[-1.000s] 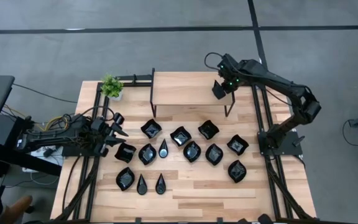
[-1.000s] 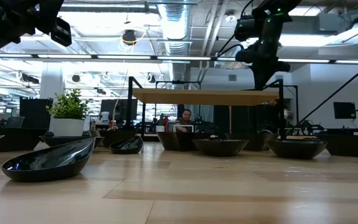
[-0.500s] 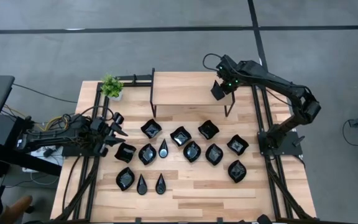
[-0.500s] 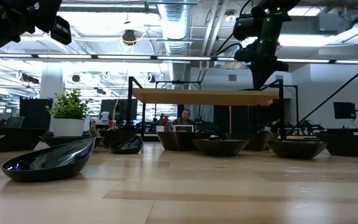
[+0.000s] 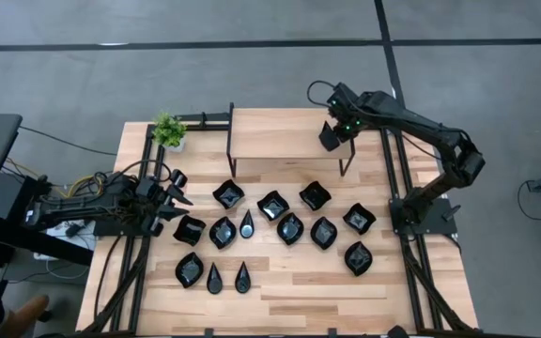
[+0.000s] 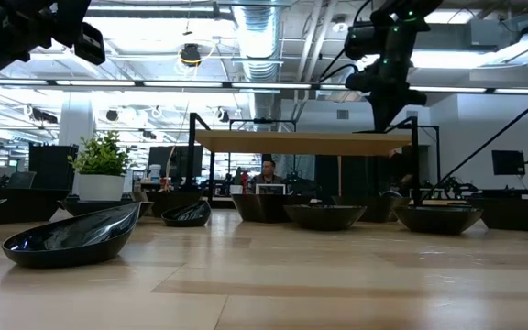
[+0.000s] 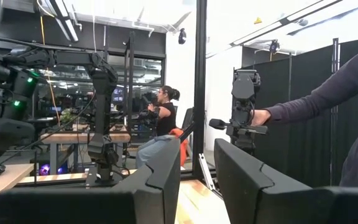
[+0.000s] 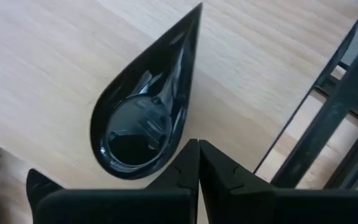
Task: Pick & Place Mini shaped plates
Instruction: Stack the black plate on top of the black plate on the shelf
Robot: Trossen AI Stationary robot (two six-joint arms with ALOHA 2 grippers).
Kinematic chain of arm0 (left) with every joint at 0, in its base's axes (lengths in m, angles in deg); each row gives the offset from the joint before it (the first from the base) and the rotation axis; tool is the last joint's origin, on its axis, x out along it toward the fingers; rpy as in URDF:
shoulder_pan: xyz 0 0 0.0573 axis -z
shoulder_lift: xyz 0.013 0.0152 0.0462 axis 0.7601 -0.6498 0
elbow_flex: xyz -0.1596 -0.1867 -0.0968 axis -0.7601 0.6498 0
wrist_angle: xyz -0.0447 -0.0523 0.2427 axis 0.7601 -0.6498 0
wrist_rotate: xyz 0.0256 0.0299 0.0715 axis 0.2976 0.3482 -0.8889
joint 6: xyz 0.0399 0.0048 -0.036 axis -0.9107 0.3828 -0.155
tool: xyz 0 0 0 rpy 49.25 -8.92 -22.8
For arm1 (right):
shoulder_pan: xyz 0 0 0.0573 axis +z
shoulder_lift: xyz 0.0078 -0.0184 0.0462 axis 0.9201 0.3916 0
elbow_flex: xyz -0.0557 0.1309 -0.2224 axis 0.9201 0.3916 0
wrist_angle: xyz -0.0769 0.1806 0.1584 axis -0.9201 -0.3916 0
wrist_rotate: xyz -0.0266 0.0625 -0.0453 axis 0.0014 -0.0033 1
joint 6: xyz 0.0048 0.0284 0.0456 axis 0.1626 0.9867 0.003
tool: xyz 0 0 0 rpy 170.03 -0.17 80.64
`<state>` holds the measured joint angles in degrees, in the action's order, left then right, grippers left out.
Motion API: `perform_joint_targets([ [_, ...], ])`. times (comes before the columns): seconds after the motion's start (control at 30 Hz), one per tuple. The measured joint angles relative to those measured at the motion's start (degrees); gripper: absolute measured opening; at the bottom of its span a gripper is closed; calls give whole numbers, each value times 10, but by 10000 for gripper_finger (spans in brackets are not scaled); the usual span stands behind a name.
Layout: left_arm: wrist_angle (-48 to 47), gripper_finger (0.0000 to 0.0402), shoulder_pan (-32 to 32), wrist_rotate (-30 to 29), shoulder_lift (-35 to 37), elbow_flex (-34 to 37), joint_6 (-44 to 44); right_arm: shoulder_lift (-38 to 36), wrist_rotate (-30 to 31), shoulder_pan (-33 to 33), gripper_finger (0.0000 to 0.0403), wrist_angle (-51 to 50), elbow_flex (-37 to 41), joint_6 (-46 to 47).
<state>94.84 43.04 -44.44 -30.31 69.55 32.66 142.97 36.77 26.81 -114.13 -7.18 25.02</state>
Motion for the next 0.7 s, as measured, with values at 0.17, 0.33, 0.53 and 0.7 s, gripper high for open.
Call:
perform_joint_targets([
  [0.17, 0, 99, 0, 0, 0, 0, 0, 0, 0, 0, 0, 0, 0, 1],
  [0.33, 0, 99, 0, 0, 0, 0, 0, 0, 0, 0, 0, 2, 0, 2],
  [0.53, 0, 99, 0, 0, 0, 0, 0, 0, -2, 0, 0, 3, 0, 2],
  [0.7, 0, 99, 0, 0, 0, 0, 0, 0, -2, 0, 0, 5, 0, 2],
])
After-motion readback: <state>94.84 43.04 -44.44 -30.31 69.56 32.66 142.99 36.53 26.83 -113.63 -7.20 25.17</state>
